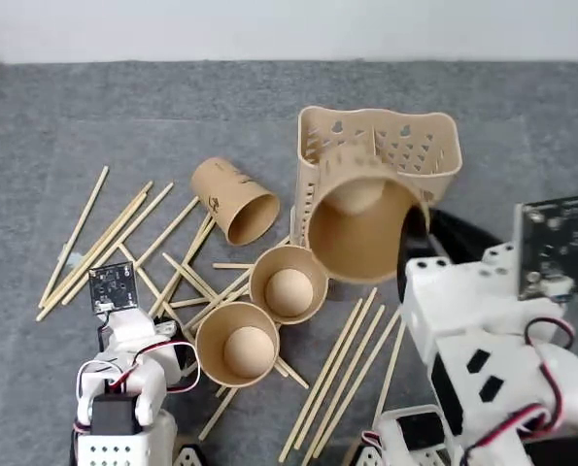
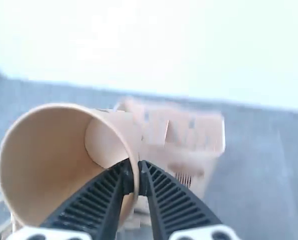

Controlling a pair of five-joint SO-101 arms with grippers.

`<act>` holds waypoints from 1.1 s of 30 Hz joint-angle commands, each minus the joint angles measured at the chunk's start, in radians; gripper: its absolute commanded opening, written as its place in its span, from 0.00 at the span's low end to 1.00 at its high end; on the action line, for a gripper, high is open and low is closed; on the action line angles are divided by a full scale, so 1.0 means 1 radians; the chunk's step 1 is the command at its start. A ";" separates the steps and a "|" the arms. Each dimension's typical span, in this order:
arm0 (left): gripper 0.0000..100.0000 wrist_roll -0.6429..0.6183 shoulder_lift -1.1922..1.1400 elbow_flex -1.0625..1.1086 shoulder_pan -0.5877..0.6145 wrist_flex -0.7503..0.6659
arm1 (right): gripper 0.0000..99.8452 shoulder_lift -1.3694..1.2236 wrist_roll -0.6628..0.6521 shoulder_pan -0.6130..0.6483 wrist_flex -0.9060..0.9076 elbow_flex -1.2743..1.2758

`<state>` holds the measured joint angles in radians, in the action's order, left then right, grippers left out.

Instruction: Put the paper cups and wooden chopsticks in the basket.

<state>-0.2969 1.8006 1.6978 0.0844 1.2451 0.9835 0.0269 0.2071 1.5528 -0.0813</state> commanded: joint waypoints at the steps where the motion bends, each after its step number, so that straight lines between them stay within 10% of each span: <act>1: 0.02 -0.011 0.002 -0.013 0.008 0.002 | 0.01 -0.065 -0.008 -0.076 -0.104 -0.034; 12: 0.02 -0.011 0.002 -0.013 0.008 0.002 | 0.01 -0.312 -0.005 -0.286 -0.128 -0.032; 33: 0.02 -0.011 0.002 -0.013 0.008 0.002 | 0.01 -0.418 0.066 -0.312 -0.122 -0.078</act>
<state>-0.2969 1.8006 1.6978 0.0844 1.2451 0.5386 0.0560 -0.0951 1.4469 -0.0875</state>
